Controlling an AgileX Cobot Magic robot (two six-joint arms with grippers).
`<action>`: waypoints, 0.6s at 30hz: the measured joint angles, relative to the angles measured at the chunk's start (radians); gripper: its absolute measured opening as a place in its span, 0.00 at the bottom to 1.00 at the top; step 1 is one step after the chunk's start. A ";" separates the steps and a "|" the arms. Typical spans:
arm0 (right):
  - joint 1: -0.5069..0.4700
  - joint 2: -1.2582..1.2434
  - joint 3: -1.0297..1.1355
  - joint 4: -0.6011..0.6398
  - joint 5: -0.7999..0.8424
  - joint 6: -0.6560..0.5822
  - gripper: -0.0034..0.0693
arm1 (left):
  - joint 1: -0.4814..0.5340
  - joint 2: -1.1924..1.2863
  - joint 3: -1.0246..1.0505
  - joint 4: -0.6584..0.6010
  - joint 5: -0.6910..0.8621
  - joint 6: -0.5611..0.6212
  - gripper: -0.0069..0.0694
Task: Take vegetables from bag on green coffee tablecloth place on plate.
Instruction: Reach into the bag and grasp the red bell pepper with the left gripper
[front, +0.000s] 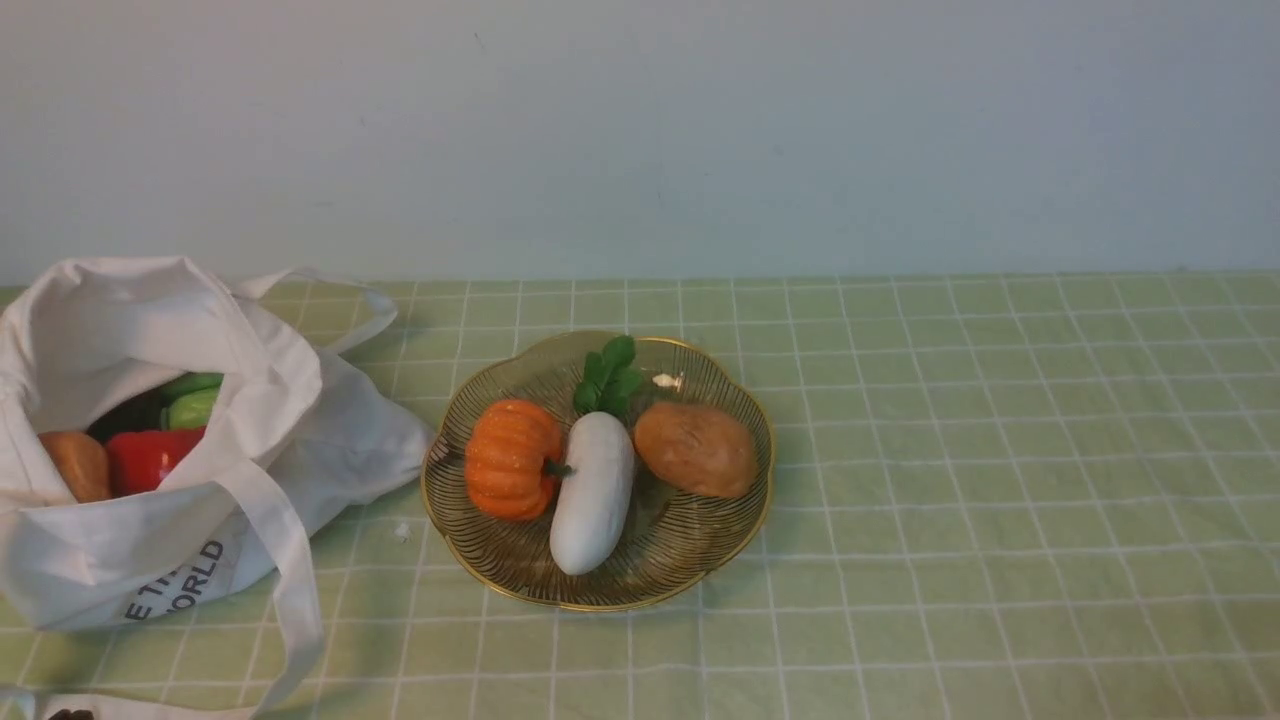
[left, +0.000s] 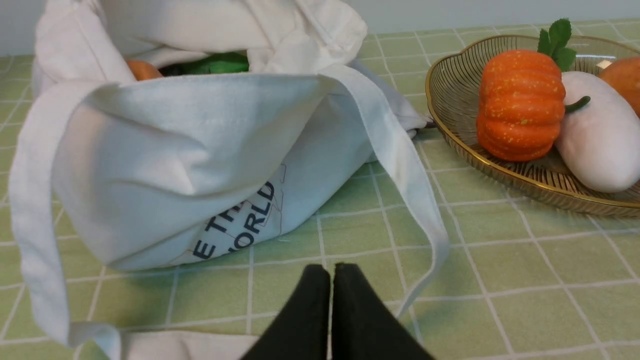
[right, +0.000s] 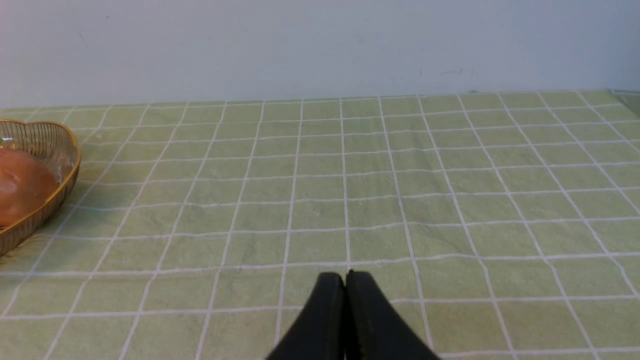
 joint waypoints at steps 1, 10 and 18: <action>0.000 0.000 0.000 0.000 0.000 0.000 0.03 | 0.000 0.000 0.000 0.000 0.000 0.000 0.08; 0.000 0.000 0.000 0.000 0.000 0.000 0.03 | 0.000 0.000 0.000 0.000 0.000 0.000 0.08; 0.000 0.000 0.000 0.000 0.000 0.000 0.03 | 0.000 0.000 0.000 -0.133 -0.082 -0.086 0.08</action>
